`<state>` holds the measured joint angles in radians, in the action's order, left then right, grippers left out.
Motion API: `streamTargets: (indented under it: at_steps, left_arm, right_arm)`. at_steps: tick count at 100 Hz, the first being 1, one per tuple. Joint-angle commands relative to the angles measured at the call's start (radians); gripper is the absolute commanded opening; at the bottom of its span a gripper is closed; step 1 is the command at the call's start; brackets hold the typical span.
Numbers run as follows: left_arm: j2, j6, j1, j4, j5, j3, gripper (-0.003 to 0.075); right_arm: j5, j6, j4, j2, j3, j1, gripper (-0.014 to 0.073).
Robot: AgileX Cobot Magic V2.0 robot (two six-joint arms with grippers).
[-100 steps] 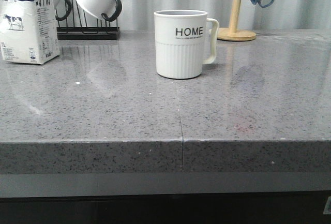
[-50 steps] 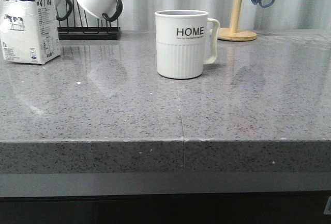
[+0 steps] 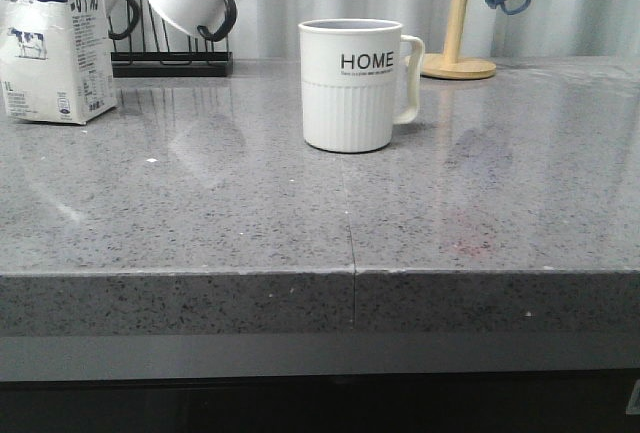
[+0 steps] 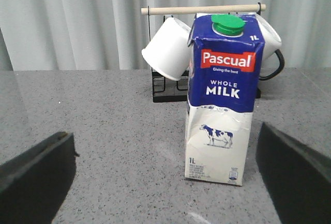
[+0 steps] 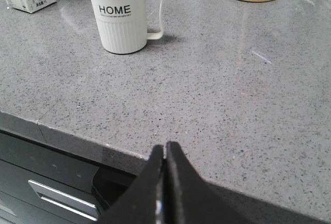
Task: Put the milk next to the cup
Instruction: 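Move the left gripper to the milk carton and close around it, then lift the milk carton with the left gripper toward the HOME mug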
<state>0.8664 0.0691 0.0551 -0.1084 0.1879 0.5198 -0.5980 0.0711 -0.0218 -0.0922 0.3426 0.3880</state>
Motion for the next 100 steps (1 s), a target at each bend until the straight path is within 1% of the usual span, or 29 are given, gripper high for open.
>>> streamTargets:
  at_steps: [1,15,22,40,50,61,85,93,100]
  left_arm:
    - [0.077,-0.012,0.033,-0.008,0.119,0.078,0.0659]
    - [0.209,-0.012,0.099,-0.008,0.157,0.160,0.0628]
    - [0.273,-0.012,0.113,-0.008,0.177,0.199,0.0627]
    - [0.407,-0.012,0.133,-0.009,0.178,0.299,0.0627]
    - [0.468,-0.016,0.141,-0.011,0.181,0.345,0.0627]
    - [0.520,-0.062,0.144,-0.011,0.181,0.392,0.0627]
    - [0.640,-0.063,0.144,-0.011,0.187,0.479,0.0627]
    - [0.672,-0.063,0.144,-0.019,0.214,0.497,0.0622]
    - [0.691,-0.063,0.134,-0.019,0.256,0.501,0.0595]
  right_arm:
    - [0.070,0.001,0.001,-0.012,0.025,-0.002,-0.0068]
    - [0.069,0.001,0.001,-0.012,0.025,-0.002,-0.0068]
    - [0.069,0.001,0.001,-0.012,0.025,-0.002,-0.0068]
    - [0.069,0.001,0.001,-0.012,0.025,-0.002,-0.0068]
    - [0.069,0.001,0.001,-0.012,0.025,-0.002,-0.0068]
    - [0.069,0.001,0.001,-0.012,0.025,-0.002,-0.0068]
    - [0.068,0.001,0.001,-0.012,0.025,-0.002,-0.0068]
    - [0.068,0.001,0.001,-0.012,0.025,-0.002,-0.0068]
    - [0.067,0.001,0.001,-0.012,0.025,-0.002,-0.0068]
